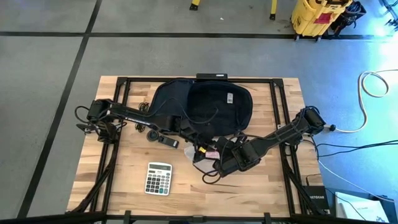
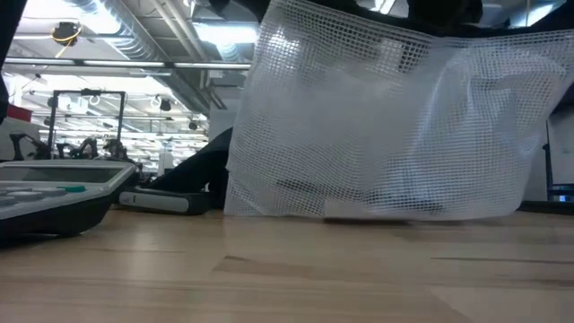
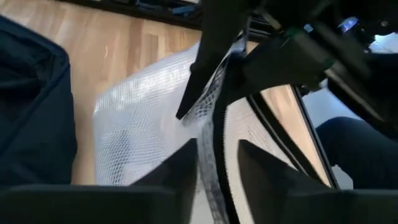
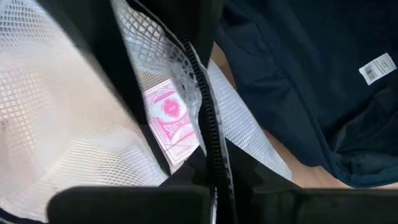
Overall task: Unpack backpack
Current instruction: Put the gray calculator into the transparent zip bag
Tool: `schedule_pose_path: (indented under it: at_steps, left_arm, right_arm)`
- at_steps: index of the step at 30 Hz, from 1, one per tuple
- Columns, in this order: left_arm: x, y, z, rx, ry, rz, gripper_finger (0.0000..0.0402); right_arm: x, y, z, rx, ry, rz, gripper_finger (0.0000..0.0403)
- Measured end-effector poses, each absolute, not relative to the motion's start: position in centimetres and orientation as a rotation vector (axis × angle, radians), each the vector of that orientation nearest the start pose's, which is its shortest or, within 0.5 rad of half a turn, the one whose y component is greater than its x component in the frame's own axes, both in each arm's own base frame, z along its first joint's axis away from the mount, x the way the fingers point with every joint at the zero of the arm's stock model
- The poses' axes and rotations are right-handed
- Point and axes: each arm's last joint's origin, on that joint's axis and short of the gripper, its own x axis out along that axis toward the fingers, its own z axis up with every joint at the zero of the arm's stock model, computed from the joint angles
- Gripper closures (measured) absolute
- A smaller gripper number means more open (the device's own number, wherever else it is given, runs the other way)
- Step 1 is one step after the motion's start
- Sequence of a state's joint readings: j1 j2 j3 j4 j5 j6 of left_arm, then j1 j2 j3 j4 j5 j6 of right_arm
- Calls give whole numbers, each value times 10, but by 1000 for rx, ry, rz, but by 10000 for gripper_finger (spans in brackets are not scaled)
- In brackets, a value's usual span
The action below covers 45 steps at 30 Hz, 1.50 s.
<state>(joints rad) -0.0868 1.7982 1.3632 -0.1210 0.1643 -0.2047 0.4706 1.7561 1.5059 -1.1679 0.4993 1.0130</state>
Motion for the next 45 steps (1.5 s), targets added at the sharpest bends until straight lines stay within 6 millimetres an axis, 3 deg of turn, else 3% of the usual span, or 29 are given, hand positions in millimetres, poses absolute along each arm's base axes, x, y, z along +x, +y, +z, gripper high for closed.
schedule_pose_path:
  at_steps: [9, 13, 22, 29, 36, 42, 45]
  left_arm:
    - [407, -42, 271, -212, 514, -260, 137]
    - [409, -41, 275, -257, 472, -255, 99]
    - [406, -43, 294, -249, 357, -227, 89]
    - [389, -44, 316, -228, 343, -187, 89]
    - [368, -68, 339, -161, 306, -92, 89]
    - [363, -96, 345, -213, 252, -153, 89]
    - [357, -111, 342, -190, 272, -65, 89]
  right_arm:
    - [305, 140, 268, 238, 1061, -627, 403]
    - [305, 140, 268, 233, 1075, -611, 403]
    - [308, 139, 270, 137, 1089, -522, 403]
    - [306, 138, 275, 84, 1104, -486, 403]
    - [293, 133, 277, 34, 1194, -489, 403]
    - [284, 129, 283, 16, 1221, -502, 403]
    - [276, 130, 287, -11, 1236, -497, 403]
